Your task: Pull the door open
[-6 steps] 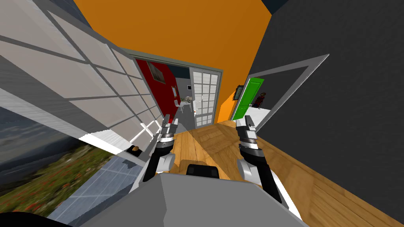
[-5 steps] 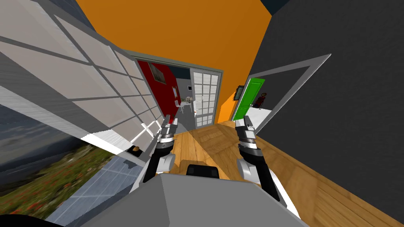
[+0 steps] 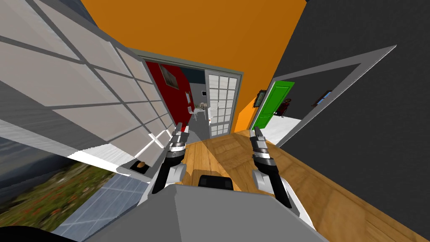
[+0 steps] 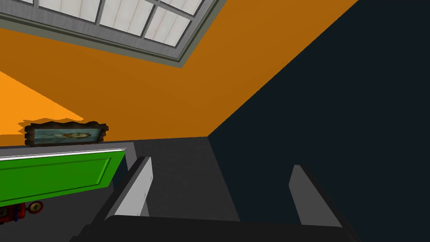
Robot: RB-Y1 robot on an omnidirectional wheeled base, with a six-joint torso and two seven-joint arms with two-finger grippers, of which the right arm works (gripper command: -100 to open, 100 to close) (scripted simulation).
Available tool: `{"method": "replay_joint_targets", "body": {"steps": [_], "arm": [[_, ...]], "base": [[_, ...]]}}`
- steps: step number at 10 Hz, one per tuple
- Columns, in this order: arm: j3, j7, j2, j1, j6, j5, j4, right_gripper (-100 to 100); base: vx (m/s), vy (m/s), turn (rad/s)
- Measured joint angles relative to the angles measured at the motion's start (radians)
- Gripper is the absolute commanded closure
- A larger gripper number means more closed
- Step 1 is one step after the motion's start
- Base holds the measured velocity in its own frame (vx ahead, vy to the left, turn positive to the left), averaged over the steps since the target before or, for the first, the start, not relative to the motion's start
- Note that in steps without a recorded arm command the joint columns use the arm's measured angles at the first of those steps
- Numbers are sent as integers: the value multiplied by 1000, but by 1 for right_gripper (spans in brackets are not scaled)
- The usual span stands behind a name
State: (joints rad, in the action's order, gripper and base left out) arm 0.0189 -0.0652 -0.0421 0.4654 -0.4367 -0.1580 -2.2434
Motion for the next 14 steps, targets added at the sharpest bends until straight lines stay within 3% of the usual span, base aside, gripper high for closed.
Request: {"method": "replay_joint_targets", "body": {"steps": [14], "arm": [[70,-219,-39,-70,-86,-78,273,-100]], "base": [[107,47,57]]}}
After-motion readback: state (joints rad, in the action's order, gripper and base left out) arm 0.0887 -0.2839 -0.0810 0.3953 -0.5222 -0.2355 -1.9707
